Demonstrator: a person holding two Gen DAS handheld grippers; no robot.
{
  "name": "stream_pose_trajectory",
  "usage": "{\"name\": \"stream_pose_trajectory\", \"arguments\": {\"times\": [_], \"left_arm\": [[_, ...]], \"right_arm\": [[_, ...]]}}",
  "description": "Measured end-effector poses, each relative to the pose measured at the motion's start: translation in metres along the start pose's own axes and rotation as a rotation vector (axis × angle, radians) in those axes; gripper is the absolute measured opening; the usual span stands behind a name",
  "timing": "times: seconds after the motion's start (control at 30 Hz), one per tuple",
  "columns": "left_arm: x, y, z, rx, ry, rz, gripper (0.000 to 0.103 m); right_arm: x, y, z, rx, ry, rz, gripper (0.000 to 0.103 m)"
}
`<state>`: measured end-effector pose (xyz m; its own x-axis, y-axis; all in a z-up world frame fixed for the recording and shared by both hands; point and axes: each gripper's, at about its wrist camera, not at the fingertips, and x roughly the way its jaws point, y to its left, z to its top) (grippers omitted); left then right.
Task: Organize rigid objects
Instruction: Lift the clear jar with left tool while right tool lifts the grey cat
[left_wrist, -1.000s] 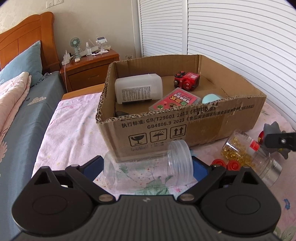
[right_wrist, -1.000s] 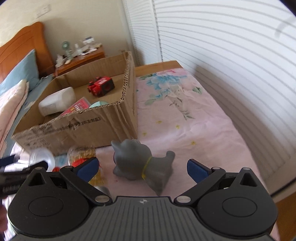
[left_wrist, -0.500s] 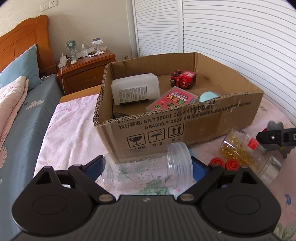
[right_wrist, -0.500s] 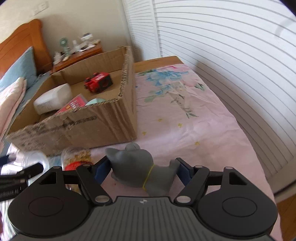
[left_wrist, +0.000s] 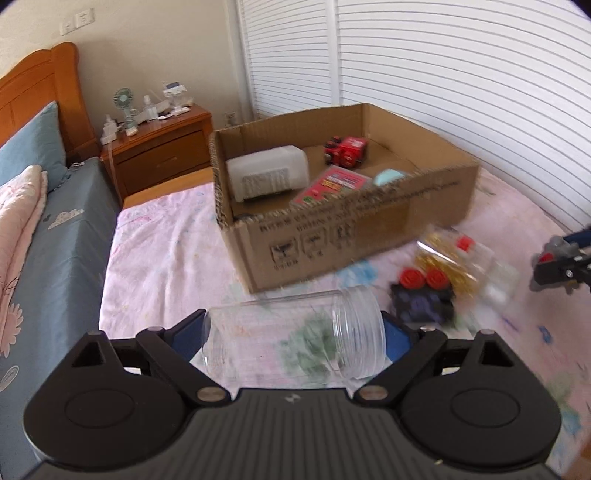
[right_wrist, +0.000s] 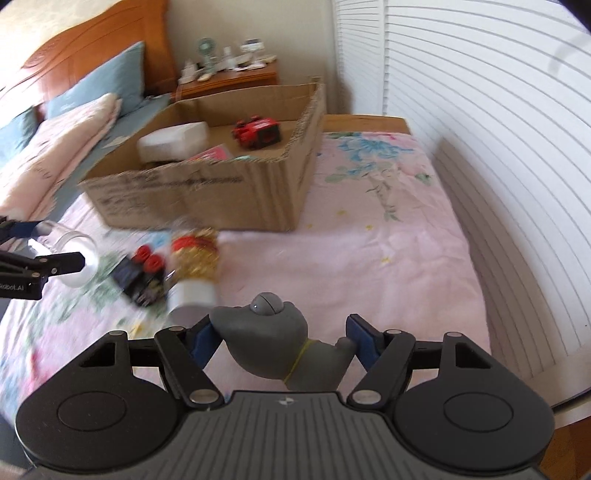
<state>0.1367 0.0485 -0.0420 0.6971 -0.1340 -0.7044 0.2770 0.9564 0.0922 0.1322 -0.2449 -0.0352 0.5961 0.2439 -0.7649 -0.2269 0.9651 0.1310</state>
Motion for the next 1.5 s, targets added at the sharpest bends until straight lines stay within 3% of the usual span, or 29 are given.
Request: {"name": "stream_pose_trajectory", "arguments": {"times": [0.13, 0.23, 0.3, 0.37, 0.43, 0.8, 1.1, 1.27, 1.5], "left_arm": [[-0.009, -0.006, -0.013, 0.029, 0.017, -0.047, 0.093], [-0.008, -0.011, -0.021, 0.034, 0.026, -0.059, 0.094], [-0.006, -0.013, -0.025, 0.027, 0.025, -0.057, 0.094], [-0.006, -0.013, -0.028, 0.013, 0.02, -0.06, 0.094], [-0.006, -0.013, -0.03, 0.001, 0.011, -0.063, 0.094], [0.0, -0.012, -0.035, -0.015, 0.018, -0.055, 0.094], [-0.001, -0.011, -0.044, -0.014, 0.027, -0.064, 0.095], [-0.001, -0.012, -0.043, -0.006, 0.029, -0.061, 0.095], [-0.001, -0.011, -0.039, 0.001, 0.04, -0.068, 0.093]], "right_arm": [[0.0, 0.007, -0.01, -0.047, 0.032, 0.037, 0.077], [0.004, 0.014, -0.015, -0.06, 0.03, 0.015, 0.078], [0.005, 0.017, -0.018, -0.057, 0.032, -0.003, 0.083], [0.003, 0.017, -0.021, -0.039, 0.014, -0.021, 0.098], [0.0, 0.014, -0.026, -0.006, -0.004, -0.028, 0.103], [0.009, 0.018, -0.032, 0.072, 0.012, -0.001, 0.103], [0.02, 0.03, -0.024, 0.054, -0.003, -0.057, 0.101], [0.021, 0.031, -0.023, 0.026, -0.005, -0.114, 0.084], [0.021, 0.029, -0.022, 0.018, -0.005, -0.128, 0.08]]}}
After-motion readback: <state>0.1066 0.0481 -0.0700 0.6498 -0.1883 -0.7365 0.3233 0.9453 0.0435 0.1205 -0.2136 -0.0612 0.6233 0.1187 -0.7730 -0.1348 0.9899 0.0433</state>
